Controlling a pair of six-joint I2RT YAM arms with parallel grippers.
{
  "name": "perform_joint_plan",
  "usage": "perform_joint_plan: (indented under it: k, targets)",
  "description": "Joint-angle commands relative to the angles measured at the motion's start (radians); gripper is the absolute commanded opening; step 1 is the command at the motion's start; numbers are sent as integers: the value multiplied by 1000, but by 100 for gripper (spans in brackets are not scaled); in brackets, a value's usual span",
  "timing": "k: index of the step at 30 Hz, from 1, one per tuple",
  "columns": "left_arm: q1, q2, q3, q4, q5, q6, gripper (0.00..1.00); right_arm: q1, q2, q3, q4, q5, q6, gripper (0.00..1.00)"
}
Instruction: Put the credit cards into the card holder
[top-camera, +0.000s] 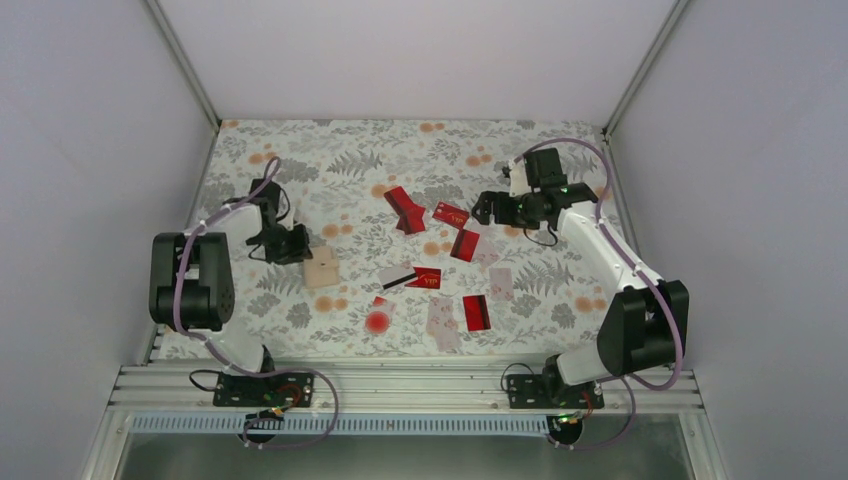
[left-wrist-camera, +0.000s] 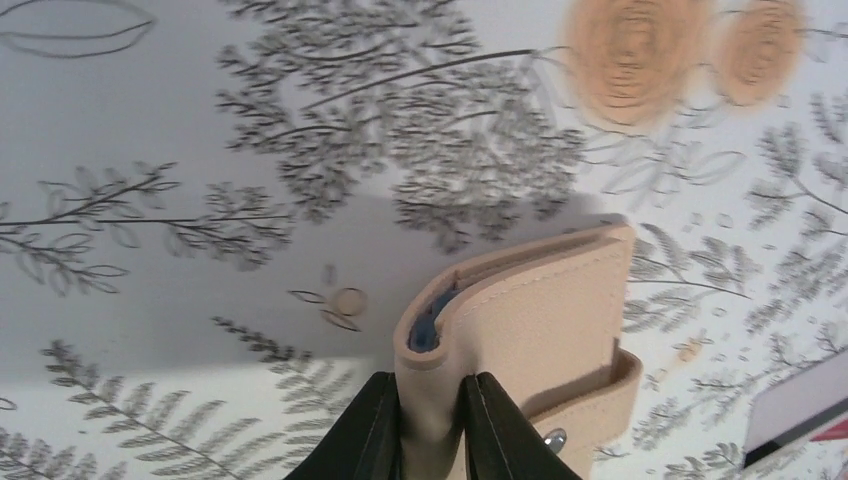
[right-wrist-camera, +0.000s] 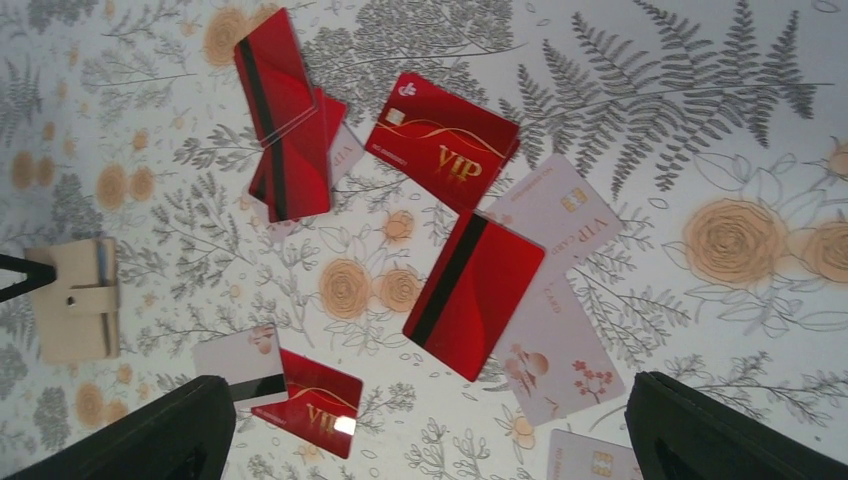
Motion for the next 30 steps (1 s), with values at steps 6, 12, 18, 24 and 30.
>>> perform_joint_plan:
  k: [6,12,18,24,30]
  targets:
    - [-149,-119,125,3,58,-94,2,52,-22,9,80,-232,-5,99]
    - [-272,-151,261,30,151,-151,2,67,-30,-4,163,-501,9,99]
    - [-372,-145,409,58,238,-166,3,75,-13,32,182,-636,18,99]
    - [-431,-145,511,116,370,-166,4,89,1,55,225,-727,62,94]
    - [-475,-145,529,176,480,-150,5,90,33,127,228,-742,92,84]
